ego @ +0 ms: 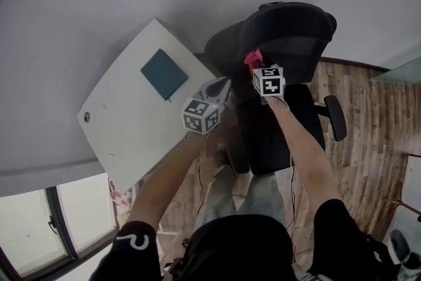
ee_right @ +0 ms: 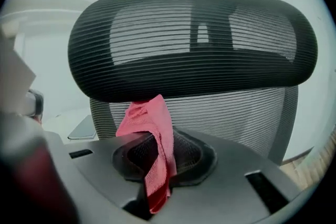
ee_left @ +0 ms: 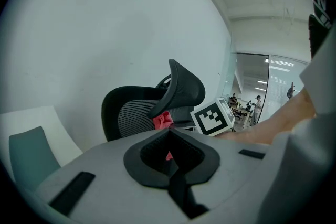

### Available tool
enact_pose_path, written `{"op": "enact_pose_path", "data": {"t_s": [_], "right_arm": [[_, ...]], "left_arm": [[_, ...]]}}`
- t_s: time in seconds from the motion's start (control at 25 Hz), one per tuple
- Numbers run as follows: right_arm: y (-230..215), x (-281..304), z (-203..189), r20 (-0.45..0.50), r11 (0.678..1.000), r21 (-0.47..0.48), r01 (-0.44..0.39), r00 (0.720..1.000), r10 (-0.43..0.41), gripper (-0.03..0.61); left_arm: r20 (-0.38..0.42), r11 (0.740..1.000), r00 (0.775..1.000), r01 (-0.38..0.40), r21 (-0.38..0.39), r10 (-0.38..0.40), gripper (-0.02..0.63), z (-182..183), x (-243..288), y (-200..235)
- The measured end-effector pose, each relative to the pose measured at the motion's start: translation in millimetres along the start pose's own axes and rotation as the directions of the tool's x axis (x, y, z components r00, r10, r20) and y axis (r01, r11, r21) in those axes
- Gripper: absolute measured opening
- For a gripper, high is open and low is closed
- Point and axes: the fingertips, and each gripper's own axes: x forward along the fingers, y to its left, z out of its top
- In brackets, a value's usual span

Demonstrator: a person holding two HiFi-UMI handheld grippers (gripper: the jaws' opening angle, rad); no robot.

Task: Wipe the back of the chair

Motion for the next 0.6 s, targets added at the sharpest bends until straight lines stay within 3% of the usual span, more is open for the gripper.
{"op": "enact_pose_path", "data": {"t_s": [0.6], "right_arm": [[-85,-11,10,-0.016,0.998,-0.048,-0.044,0.999,0.044,0.074]], "left_arm": [[0.034,0.998,0.998,-0.057,0.003,0.057,0.026,19,68,-52]]}}
